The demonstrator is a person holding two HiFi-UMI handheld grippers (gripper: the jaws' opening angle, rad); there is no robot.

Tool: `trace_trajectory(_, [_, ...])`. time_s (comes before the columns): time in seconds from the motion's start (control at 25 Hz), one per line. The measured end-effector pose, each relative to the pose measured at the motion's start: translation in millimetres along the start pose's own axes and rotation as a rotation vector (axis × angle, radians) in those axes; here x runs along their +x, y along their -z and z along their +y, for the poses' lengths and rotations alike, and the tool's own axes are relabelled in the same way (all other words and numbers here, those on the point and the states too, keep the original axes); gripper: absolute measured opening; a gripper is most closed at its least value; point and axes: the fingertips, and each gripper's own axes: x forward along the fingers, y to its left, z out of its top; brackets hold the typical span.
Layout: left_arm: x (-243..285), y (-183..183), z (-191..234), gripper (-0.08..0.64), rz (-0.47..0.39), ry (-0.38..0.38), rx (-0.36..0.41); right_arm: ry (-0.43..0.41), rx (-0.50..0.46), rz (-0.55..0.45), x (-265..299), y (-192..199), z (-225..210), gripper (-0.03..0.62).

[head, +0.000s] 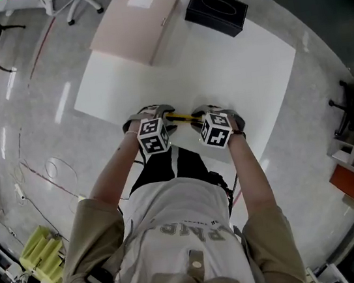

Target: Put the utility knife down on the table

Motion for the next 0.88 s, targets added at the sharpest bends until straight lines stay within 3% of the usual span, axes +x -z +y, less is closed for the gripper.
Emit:
trace_trajectory(0.36, [-3, 4, 3, 0.258, 0.003, -0.035, -0.013, -0.12, 0.163, 0.052, -3, -4, -3, 0.117])
trace_trajectory(0.6, [-8, -2, 12, 0.258, -0.015, -0.078, 0.004, -0.145, 0.299, 0.075, -8, -4, -17, 0.117])
trace_trajectory(0.88, [-2, 1, 2, 0.257, 0.031, -0.048, 0.052, -0.191, 0.344, 0.047, -8, -5, -16, 0.117])
